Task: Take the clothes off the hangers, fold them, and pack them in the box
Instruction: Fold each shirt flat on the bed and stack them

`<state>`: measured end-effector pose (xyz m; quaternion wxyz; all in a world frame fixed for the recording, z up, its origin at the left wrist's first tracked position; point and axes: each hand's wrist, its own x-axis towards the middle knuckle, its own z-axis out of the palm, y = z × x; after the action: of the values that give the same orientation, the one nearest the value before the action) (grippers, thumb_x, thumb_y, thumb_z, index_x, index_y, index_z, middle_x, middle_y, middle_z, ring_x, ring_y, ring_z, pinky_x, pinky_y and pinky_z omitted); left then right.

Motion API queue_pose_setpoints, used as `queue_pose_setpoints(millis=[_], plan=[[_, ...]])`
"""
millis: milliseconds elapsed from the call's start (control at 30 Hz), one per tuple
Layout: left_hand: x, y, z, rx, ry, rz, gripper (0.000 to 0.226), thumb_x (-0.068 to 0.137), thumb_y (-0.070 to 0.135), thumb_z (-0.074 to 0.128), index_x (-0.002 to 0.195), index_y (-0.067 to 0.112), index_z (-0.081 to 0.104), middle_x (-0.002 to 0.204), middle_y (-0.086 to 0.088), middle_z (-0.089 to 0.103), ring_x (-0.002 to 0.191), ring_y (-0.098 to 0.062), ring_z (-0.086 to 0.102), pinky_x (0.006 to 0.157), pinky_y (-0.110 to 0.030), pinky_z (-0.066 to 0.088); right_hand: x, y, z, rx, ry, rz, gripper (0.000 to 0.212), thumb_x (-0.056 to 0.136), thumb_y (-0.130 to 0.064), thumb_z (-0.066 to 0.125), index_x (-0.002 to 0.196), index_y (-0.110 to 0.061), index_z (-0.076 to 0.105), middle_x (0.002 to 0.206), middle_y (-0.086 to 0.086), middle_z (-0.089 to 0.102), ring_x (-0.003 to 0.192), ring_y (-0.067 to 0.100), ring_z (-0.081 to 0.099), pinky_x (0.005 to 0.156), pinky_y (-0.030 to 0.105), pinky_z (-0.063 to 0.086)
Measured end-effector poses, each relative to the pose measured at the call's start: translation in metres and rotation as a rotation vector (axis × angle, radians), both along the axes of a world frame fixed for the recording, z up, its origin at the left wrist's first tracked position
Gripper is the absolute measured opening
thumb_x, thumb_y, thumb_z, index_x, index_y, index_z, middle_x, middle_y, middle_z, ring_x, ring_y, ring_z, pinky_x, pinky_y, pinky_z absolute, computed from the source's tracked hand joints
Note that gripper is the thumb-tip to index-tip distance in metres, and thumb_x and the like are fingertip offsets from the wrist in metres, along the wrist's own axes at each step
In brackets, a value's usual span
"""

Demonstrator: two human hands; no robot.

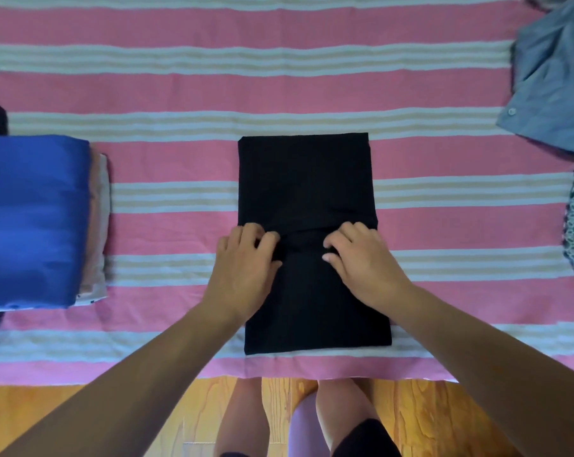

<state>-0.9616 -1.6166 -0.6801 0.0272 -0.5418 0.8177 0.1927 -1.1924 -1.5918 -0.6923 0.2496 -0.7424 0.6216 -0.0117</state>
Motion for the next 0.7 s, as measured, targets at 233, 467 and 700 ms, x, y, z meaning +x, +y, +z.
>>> queue_pose_setpoints(millis=[233,467,700], plan=[[0.034,0.060,-0.009,0.097,-0.064,-0.663,0.082,0.094,0.068,0.047,0.160,0.025,0.026,0.167,-0.017,0.019,0.154,-0.041,0.013,0.123,-0.056,0.016,-0.007,0.070,0.017,0.076,0.110,0.318,0.072,0.094,-0.057,0.049,0.154,-0.019,0.036,0.162,0.013,0.026,0.149,0.033,0.023,0.120,0.048,0.028],[0.054,0.058,-0.032,0.162,-0.122,-0.734,0.099,0.088,0.069,0.049,0.162,0.033,-0.006,0.167,-0.020,-0.012,0.152,-0.042,-0.020,0.124,-0.057,-0.005,-0.022,0.087,0.007,0.311,0.297,0.342,0.101,0.091,-0.029,0.056,0.155,-0.027,-0.022,0.160,0.012,-0.035,0.144,0.032,-0.039,0.118,0.048,-0.016],[0.064,0.043,-0.017,0.245,-0.102,-0.727,0.087,0.092,0.060,0.043,0.163,0.027,0.006,0.169,-0.008,-0.006,0.156,-0.029,-0.016,0.124,-0.040,-0.014,-0.025,0.076,0.026,0.426,0.263,0.352,0.083,0.099,-0.022,0.045,0.156,-0.029,-0.015,0.161,0.004,-0.033,0.147,0.026,-0.034,0.125,0.042,-0.005]])
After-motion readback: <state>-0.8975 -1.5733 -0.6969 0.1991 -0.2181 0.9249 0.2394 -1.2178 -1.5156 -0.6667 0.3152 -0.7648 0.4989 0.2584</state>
